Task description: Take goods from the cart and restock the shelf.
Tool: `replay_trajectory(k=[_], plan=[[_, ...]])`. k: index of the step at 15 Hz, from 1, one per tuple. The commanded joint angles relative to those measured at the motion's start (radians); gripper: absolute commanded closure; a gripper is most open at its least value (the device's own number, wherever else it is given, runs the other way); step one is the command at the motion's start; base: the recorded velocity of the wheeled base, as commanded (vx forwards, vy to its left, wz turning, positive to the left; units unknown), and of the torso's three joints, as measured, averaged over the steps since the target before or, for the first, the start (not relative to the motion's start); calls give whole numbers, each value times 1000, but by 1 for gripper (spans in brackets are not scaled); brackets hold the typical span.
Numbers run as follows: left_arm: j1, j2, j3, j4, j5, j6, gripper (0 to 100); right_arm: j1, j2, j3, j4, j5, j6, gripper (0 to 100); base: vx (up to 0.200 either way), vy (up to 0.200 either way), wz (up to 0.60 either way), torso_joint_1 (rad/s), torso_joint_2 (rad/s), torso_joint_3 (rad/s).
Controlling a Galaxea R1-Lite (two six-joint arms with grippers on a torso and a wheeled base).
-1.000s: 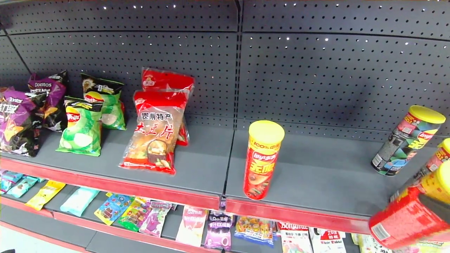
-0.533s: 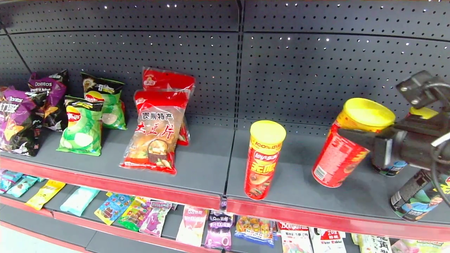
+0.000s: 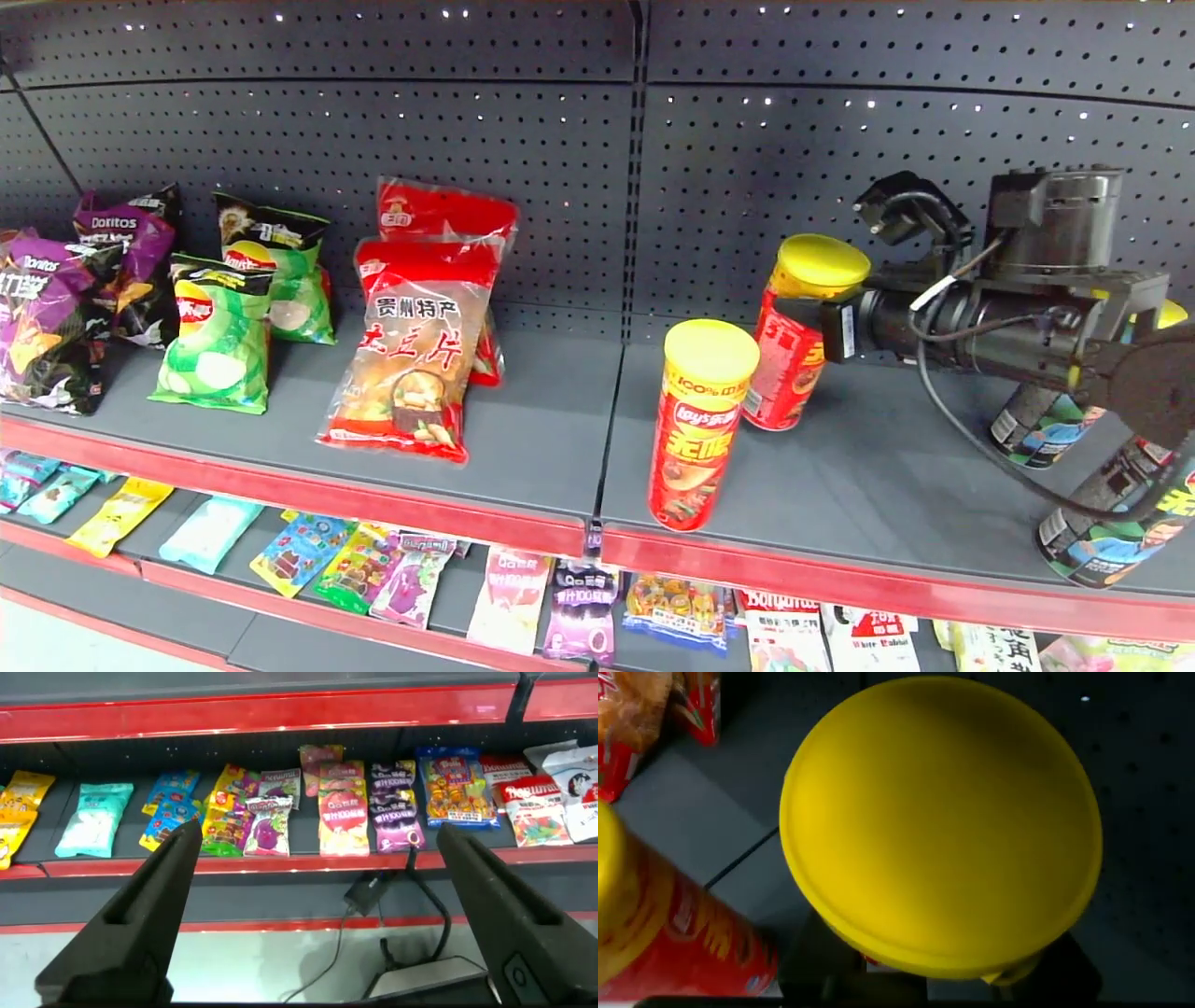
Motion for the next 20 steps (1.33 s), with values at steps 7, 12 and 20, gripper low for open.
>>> replay_trajectory(k=[7, 12, 20], plan=[[0, -17, 1, 2, 1, 0, 0, 37, 158, -101, -60, 1, 1, 100, 0, 0, 0, 0, 0, 0], [0, -17, 1, 2, 1, 0, 0, 49, 189, -142, -60, 7, 2, 100, 0, 0, 0, 0, 0, 0], [0, -21, 1, 2, 1, 0, 0, 67, 217, -150, -60, 7, 9, 100, 0, 0, 0, 0, 0, 0]])
